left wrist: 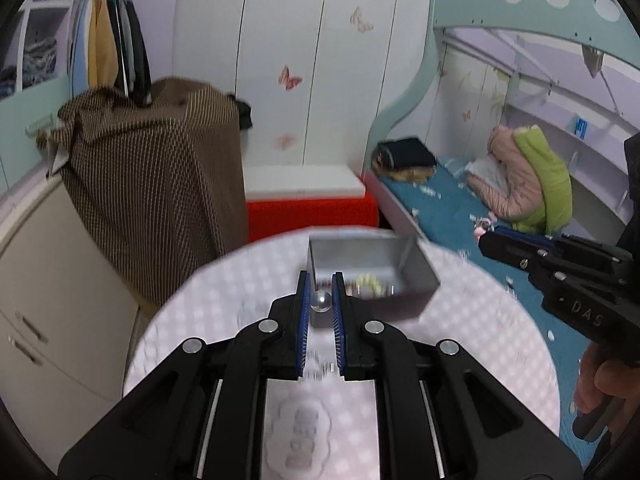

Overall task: Organize jewelry
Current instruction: 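Carry the pearl earring and pink keychain with both tools over the tin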

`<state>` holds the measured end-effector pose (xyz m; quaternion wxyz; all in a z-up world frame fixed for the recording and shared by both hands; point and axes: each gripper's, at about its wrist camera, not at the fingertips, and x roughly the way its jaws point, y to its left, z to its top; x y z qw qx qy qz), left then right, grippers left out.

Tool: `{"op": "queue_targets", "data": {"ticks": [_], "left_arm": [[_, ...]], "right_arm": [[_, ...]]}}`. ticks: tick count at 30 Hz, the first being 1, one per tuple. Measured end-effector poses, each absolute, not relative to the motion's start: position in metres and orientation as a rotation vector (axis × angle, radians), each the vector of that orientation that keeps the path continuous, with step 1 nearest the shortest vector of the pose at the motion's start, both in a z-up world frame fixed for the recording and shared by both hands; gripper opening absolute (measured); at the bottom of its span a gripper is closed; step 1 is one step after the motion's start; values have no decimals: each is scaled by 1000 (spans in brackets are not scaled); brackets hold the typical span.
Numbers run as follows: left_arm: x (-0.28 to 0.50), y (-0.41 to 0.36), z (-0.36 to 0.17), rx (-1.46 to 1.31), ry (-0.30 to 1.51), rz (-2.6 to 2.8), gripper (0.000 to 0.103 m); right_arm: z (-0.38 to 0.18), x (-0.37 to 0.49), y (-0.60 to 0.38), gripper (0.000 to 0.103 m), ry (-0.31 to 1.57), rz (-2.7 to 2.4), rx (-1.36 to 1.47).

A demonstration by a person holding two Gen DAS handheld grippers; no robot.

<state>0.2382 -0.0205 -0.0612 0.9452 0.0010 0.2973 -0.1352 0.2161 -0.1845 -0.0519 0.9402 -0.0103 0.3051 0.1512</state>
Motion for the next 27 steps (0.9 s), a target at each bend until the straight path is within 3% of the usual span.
{"op": "queue_targets", "data": {"ticks": [11,27], "left_arm": [[289,-46,-28,-25,580,-338,11],[360,-69,-76,-50,746,-366,11]], "right_arm": [[-44,259,-187,14,638,288,-15],[-88,304,-191,15,800,268,22]]}}
